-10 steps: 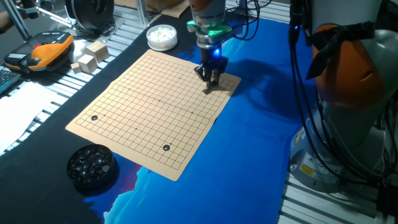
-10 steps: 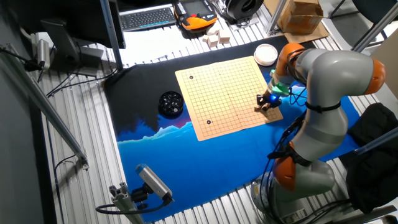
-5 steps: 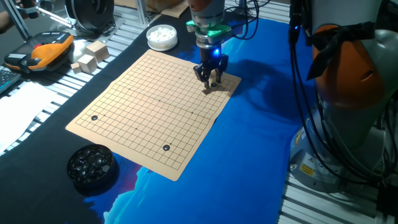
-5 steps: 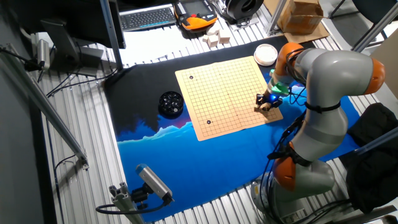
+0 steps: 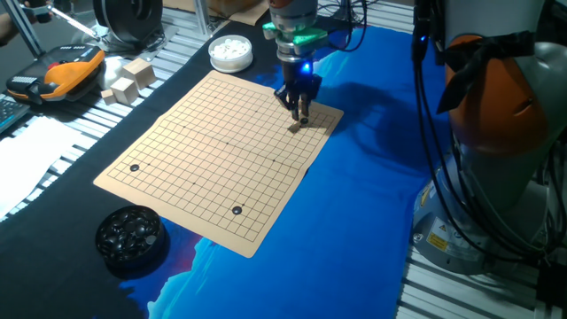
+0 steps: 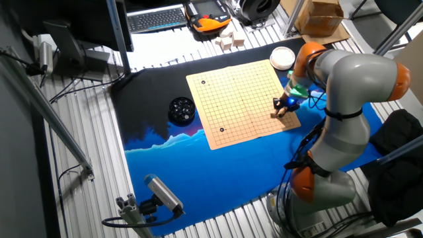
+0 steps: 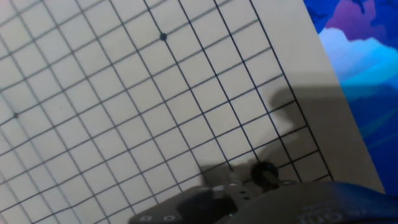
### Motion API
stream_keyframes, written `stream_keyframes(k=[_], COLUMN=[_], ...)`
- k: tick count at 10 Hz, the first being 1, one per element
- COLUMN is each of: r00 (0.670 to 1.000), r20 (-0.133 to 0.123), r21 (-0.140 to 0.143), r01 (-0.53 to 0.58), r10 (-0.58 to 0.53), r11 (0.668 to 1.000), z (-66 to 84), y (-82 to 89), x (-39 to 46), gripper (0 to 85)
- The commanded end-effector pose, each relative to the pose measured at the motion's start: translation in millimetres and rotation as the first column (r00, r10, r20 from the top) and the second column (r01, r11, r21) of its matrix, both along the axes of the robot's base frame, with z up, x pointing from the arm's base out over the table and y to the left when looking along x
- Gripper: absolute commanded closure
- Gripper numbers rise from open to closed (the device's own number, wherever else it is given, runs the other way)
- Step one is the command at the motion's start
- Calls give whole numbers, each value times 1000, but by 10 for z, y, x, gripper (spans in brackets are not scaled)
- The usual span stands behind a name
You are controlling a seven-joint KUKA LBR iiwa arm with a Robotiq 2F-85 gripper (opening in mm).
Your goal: Play the first move as black on the 3-4 point in the upper right corner of the Go board
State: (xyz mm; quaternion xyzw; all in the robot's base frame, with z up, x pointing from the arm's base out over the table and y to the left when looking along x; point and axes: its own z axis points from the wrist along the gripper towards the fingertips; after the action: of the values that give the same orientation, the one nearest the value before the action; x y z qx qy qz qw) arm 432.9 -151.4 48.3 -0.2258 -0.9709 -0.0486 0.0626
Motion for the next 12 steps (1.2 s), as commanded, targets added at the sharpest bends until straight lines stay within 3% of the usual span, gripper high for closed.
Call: stream_keyframes(k=[1,2,5,6,7,8,9,12], r00=[1000,1000,998,997,992,989,984,974], r20=[0,1,-5,1,18,25,39,45], r21=[2,8,23,15,-19,-33,-16,-24], r01=[-9,-21,-60,-77,-122,-144,-172,-219], r10=[9,21,61,77,123,145,173,220], r11=[1000,1000,998,997,992,989,985,975], z=[26,67,259,306,363,417,445,507], y=[-8,-24,-122,-140,-153,-156,-174,-266], x=[15,45,163,192,223,230,240,333], gripper=[680,850,850,850,850,850,850,850])
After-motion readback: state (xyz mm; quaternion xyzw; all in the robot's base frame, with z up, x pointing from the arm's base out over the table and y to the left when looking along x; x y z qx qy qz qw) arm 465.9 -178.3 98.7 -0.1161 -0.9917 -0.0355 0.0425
